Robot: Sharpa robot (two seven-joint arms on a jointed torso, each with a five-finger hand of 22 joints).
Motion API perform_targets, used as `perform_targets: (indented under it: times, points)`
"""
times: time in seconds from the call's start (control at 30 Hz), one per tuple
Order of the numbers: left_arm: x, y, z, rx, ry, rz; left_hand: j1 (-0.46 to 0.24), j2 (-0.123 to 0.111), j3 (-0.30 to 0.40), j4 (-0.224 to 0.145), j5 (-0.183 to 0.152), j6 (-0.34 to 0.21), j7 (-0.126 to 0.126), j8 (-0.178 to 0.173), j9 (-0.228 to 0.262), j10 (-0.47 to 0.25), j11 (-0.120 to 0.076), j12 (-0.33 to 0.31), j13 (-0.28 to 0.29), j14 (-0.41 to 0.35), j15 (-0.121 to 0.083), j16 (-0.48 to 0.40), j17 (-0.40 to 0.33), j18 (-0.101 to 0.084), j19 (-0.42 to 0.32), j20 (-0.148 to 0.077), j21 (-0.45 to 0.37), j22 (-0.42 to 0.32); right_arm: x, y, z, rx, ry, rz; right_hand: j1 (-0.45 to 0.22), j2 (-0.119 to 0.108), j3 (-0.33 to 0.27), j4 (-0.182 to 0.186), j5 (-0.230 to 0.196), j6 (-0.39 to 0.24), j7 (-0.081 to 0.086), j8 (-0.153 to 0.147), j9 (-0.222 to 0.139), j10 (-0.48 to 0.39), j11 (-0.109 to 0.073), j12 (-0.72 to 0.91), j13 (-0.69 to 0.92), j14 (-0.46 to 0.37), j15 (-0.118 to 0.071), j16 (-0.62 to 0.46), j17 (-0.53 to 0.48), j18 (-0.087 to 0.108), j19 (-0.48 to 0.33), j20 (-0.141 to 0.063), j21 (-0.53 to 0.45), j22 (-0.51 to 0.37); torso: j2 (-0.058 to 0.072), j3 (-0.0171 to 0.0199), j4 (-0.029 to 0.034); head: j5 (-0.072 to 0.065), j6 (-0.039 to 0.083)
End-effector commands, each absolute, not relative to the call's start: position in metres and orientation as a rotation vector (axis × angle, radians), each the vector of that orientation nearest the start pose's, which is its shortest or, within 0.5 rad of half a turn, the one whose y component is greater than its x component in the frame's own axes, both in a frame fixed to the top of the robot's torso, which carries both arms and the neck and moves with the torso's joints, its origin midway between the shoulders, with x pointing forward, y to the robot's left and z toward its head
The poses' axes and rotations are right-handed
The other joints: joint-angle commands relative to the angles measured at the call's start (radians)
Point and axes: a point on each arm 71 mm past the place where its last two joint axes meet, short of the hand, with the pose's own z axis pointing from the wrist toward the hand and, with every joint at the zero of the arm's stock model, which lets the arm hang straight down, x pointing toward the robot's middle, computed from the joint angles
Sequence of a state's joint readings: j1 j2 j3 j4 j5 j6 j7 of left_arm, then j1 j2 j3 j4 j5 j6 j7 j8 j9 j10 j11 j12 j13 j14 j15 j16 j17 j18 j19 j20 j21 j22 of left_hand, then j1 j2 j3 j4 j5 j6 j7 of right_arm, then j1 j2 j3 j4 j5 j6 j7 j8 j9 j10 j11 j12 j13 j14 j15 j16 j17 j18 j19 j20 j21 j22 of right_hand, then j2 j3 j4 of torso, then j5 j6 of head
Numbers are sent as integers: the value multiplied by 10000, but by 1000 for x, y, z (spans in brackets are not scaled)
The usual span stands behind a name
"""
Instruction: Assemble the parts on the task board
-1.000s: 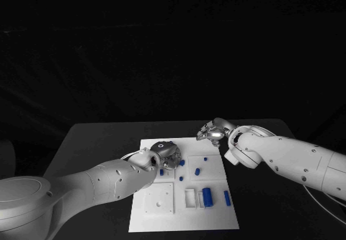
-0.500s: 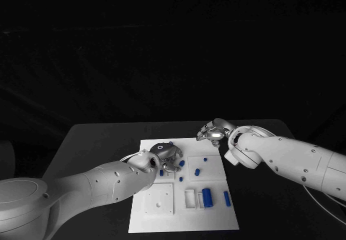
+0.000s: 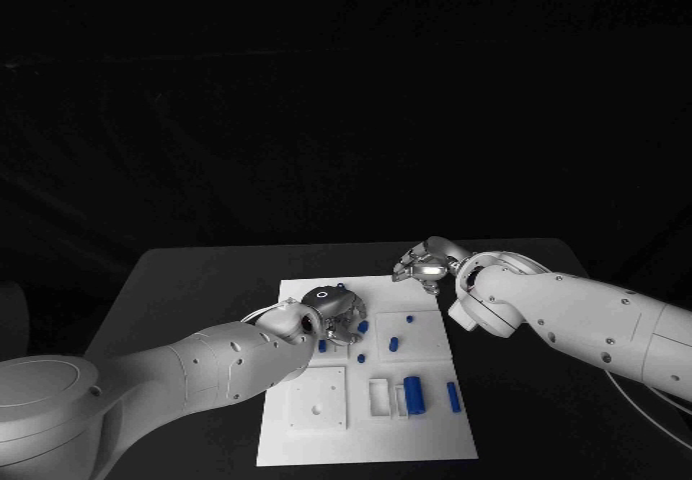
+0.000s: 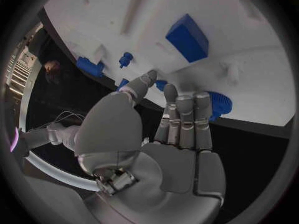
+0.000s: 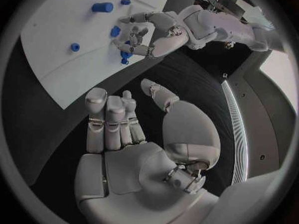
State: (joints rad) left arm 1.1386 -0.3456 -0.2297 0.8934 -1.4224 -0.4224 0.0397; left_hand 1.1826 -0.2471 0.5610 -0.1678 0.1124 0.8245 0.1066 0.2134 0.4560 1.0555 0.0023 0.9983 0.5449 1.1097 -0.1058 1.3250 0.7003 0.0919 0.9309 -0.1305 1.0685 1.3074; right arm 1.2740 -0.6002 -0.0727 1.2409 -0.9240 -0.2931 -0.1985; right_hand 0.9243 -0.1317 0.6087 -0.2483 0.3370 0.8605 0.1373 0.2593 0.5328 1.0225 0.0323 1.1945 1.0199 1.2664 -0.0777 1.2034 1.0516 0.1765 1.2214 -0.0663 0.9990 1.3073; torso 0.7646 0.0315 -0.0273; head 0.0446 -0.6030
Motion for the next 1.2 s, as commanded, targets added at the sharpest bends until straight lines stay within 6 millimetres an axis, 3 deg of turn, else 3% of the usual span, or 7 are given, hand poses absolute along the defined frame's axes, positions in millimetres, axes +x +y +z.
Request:
perform_targets:
  times: [0.03, 0.13, 0.27, 0.5, 0.97, 1.0, 1.2]
  points:
    - [535, 117, -299, 3083, 17607, -5774, 171, 344, 122, -12, 58, 212, -16, 123, 51, 11, -92, 48, 22, 15, -87, 45, 17, 135, -31, -504, -7, 108, 545, -167, -187, 3751, 18315, 7514, -19, -9, 4, 61, 61, -12, 90, -32, 12, 27, 4, 46, -17, 77, 3, -6, 12, 853, -5, -52, 50, 183, 9, 0, 1, 2, 0]
    - [535, 116, -299, 3101, 17601, -5781, 253, 587, 259, -12, 3, 386, -48, 225, 84, 12, -117, 62, 50, 8, -107, 74, 26, 112, -50, -527, 13, 134, 545, -167, -187, 3748, 18315, 7520, -20, -9, 4, 63, 63, -12, 90, -33, 12, 27, 4, 47, -17, 77, 3, -6, 12, 853, -4, -52, 51, 183, 12, 0, -5, -16, -2]
    - [535, 114, -299, 3145, 17646, -5813, 304, 700, 321, -69, -41, 441, -84, 259, 87, 13, -152, 74, 73, 6, -140, 100, 34, 96, -61, -550, 36, 156, 545, -166, -187, 3740, 18319, 7531, -20, -9, 5, 64, 65, -11, 90, -33, 12, 27, 4, 47, -18, 78, 3, -6, 13, 853, -4, -52, 51, 183, 7, 1, -2, -25, -12]
    - [535, 111, -300, 3212, 17783, -5841, 333, 728, 345, -167, -75, 383, -151, 232, 63, 19, -206, 85, 97, 9, -187, 126, 38, 79, -64, -577, 65, 172, 545, -166, -187, 3747, 18317, 7523, -21, -10, 5, 66, 68, -11, 90, -34, 12, 27, 4, 48, -18, 79, 3, -6, 14, 853, -3, -53, 51, 182, 5, 1, 0, -55, -14]
    - [535, 111, -300, 3202, 17822, -5881, 428, 559, 417, -416, -195, -141, -351, 2, -58, 21, -375, 47, 122, -24, -343, 145, 22, 25, -95, -643, 89, 171, 545, -166, -187, 3747, 18321, 7521, -22, -13, 6, 69, 71, -11, 90, -35, 13, 27, 4, 48, -20, 79, 3, -7, 14, 853, -3, -53, 51, 182, -1, -7, 5, -77, -22]
    - [535, 111, -300, 3216, 17841, -5888, 504, 401, 453, -493, -219, -420, -424, -122, -111, 4, -421, 29, 124, -44, -380, 138, 12, 12, -104, -657, 84, 166, 545, -167, -187, 3751, 18320, 7517, -22, -13, 6, 70, 71, -11, 90, -35, 13, 27, 4, 48, -20, 79, 3, -8, 14, 853, -3, -53, 51, 182, 1, -9, 6, -79, -15]
    - [535, 110, -300, 3378, 17882, -5923, 570, 328, 507, -530, -245, -519, -479, -136, -114, -9, -454, 17, 132, -58, -410, 140, 4, -3, -109, -676, 81, 162, 545, -166, -187, 3743, 18339, 7523, -25, -10, 6, 74, 71, -11, 90, -35, 13, 26, 4, 48, -21, 79, 3, -9, 15, 853, -4, -52, 51, 182, -1, -3, 11, -82, -12]
